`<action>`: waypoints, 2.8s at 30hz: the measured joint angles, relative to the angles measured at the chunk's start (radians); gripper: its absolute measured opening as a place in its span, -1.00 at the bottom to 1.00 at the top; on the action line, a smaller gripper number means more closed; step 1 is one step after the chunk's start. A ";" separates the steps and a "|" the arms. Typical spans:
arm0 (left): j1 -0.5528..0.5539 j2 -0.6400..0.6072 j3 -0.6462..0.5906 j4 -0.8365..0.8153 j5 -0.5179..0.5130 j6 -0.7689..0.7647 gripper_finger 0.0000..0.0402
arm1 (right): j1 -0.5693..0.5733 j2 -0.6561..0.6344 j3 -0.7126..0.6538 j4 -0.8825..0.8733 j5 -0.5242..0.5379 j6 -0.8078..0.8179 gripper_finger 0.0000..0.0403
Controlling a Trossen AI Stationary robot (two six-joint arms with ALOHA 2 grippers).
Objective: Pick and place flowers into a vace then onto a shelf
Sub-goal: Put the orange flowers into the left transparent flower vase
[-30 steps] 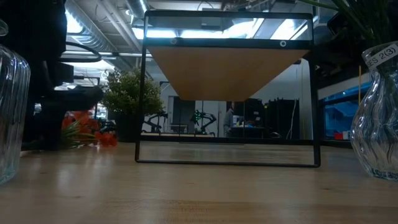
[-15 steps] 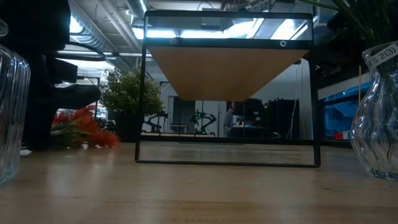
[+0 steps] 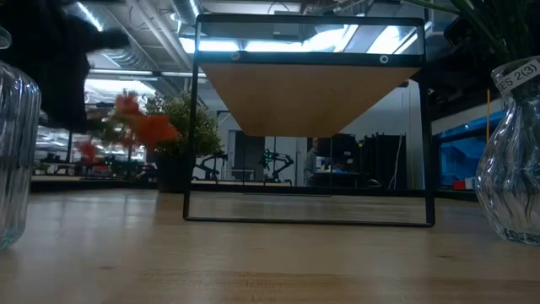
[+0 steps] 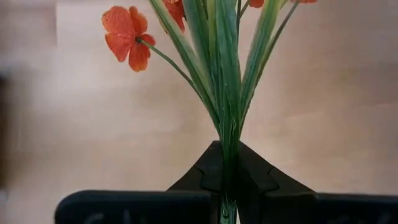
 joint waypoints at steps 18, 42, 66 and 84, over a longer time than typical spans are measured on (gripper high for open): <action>-0.109 -0.238 0.001 -0.036 -0.456 0.538 -0.94 | 0.000 0.000 0.000 -0.028 0.000 0.002 -1.00; -0.109 -0.469 0.002 0.522 -0.618 1.605 -0.94 | 0.000 0.000 0.000 0.009 0.002 0.026 -1.00; -0.275 -0.491 -0.322 1.552 -0.398 2.335 -0.95 | 0.000 0.000 0.000 0.008 0.011 0.156 -1.00; -0.408 -0.312 -0.440 2.118 -0.230 2.518 -0.96 | 0.000 0.000 0.000 0.005 0.028 0.154 -1.00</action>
